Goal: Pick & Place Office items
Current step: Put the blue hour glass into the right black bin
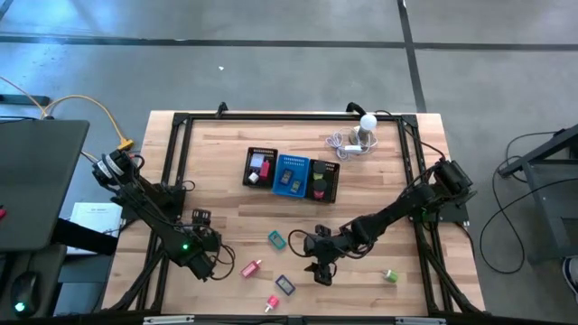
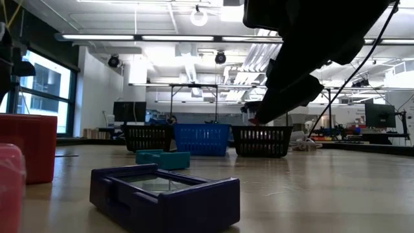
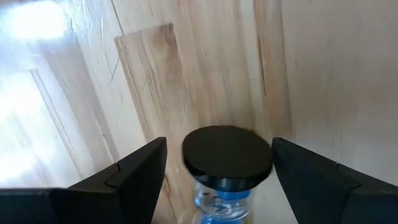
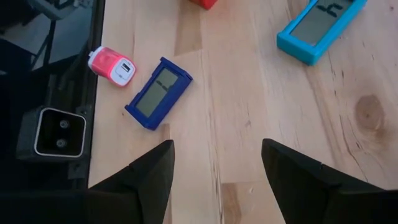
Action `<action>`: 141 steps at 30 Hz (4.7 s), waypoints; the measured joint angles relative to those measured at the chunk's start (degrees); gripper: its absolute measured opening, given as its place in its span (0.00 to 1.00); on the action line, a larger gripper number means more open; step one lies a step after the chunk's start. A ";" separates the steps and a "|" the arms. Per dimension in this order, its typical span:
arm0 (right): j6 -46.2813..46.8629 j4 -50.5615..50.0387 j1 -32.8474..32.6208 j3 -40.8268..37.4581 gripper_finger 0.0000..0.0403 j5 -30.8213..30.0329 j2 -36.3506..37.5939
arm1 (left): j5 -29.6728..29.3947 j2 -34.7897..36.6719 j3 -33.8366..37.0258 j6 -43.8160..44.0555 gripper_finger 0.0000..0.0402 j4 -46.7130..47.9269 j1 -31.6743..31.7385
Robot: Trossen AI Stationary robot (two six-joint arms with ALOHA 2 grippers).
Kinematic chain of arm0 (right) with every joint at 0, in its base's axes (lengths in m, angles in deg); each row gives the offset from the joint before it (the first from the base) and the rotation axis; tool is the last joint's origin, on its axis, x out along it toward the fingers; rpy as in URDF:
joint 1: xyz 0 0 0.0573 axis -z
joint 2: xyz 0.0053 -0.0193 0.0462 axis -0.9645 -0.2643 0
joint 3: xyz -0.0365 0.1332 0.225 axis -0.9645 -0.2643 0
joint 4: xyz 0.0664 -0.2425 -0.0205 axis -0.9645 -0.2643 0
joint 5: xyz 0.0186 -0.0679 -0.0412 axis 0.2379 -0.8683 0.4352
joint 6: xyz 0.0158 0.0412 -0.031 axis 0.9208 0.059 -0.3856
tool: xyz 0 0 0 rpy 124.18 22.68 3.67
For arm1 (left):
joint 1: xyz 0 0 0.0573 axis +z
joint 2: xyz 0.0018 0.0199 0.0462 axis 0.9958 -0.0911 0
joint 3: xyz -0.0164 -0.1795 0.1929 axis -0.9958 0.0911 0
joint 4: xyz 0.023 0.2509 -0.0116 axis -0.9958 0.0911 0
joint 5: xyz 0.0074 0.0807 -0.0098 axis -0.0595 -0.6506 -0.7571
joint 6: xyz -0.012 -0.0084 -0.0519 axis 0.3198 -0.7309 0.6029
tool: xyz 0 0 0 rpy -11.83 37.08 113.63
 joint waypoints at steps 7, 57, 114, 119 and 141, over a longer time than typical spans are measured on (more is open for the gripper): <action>2.31 0.38 0.00 0.00 0.57 -0.02 0.00 | -0.06 0.00 0.09 0.03 0.70 -1.04 0.00; -3.14 4.33 0.25 0.00 0.57 -0.34 0.00 | -12.03 7.15 -16.80 -4.84 0.48 6.52 3.02; -70.06 55.24 -2.58 0.44 0.57 -46.03 0.07 | -5.87 10.51 19.98 -23.70 0.48 -148.59 29.97; -71.33 55.26 -2.67 0.42 0.58 -45.38 0.04 | -4.61 10.84 20.00 -24.31 0.48 -148.66 29.83; -68.74 48.98 -2.80 0.39 0.95 -50.07 -0.04 | -4.08 11.08 20.00 -23.16 0.48 -148.83 29.59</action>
